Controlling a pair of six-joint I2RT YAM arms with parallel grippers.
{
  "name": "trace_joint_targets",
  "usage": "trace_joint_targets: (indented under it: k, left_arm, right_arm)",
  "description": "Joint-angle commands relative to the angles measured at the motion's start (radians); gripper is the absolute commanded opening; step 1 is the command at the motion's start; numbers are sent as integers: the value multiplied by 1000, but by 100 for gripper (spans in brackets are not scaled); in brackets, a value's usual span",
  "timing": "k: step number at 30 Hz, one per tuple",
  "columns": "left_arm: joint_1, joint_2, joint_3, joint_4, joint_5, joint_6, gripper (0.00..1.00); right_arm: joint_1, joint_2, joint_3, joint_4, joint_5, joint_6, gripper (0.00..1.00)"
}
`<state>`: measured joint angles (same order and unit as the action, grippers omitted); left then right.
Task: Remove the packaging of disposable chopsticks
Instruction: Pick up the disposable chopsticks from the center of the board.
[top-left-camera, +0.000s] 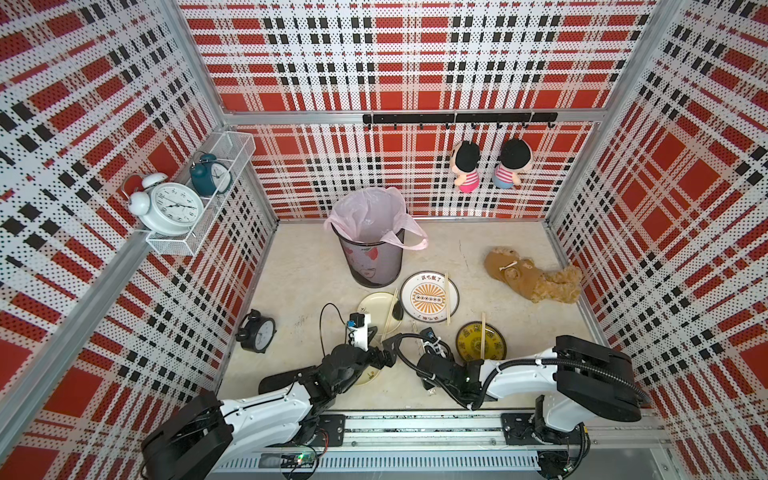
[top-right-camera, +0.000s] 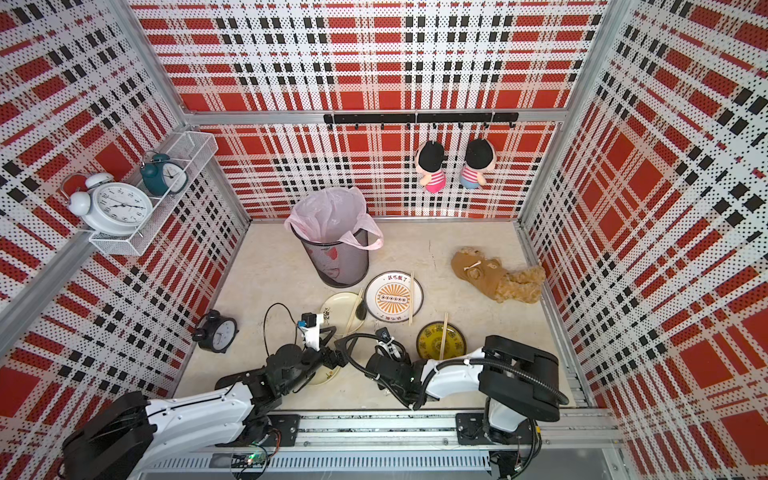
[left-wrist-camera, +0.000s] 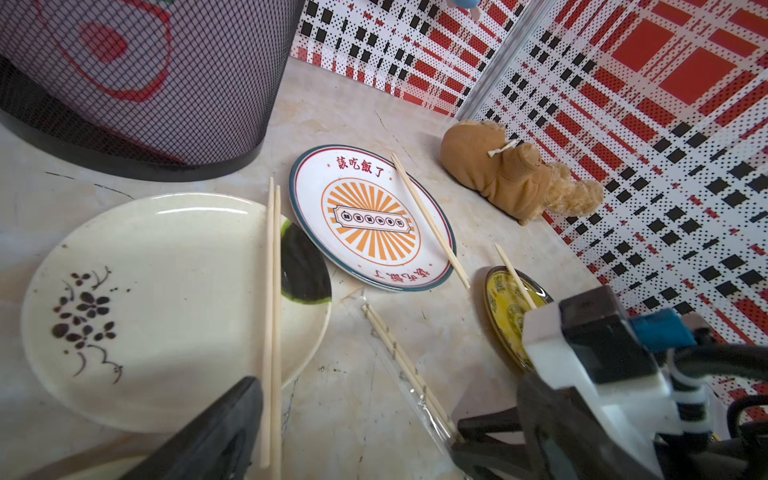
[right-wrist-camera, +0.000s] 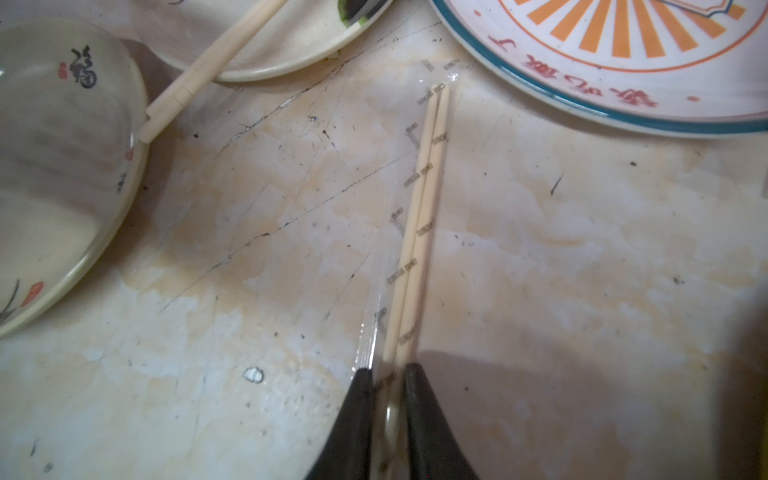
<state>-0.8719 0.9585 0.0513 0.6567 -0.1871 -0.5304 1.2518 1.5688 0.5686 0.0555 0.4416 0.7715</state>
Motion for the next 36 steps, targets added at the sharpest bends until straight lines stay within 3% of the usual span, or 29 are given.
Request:
trace_joint_targets:
  k: [1, 13, 19, 23, 32, 36]
  left_arm:
    - [-7, 6, 15, 43, 10, 6, 98]
    - [-61, 78, 43, 99, 24, 4, 98]
    - [-62, 97, 42, 124, 44, 9, 98]
    - [-35, 132, 15, 269, 210, -20, 98]
    - [-6, 133, 11, 288, 255, -35, 99]
    - [-6, 121, 18, 290, 302, -19, 98]
  right_arm:
    - [-9, 9, -16, -57, -42, -38, 14]
    - [-15, 7, 13, -150, -78, -42, 24]
    - [-14, 73, 36, -223, -50, -3, 13]
    - [-14, 48, 37, -215, -50, -16, 11]
    - [-79, -92, -60, -26, -131, -115, 7]
    - [-127, -144, -141, 161, -196, -191, 7]
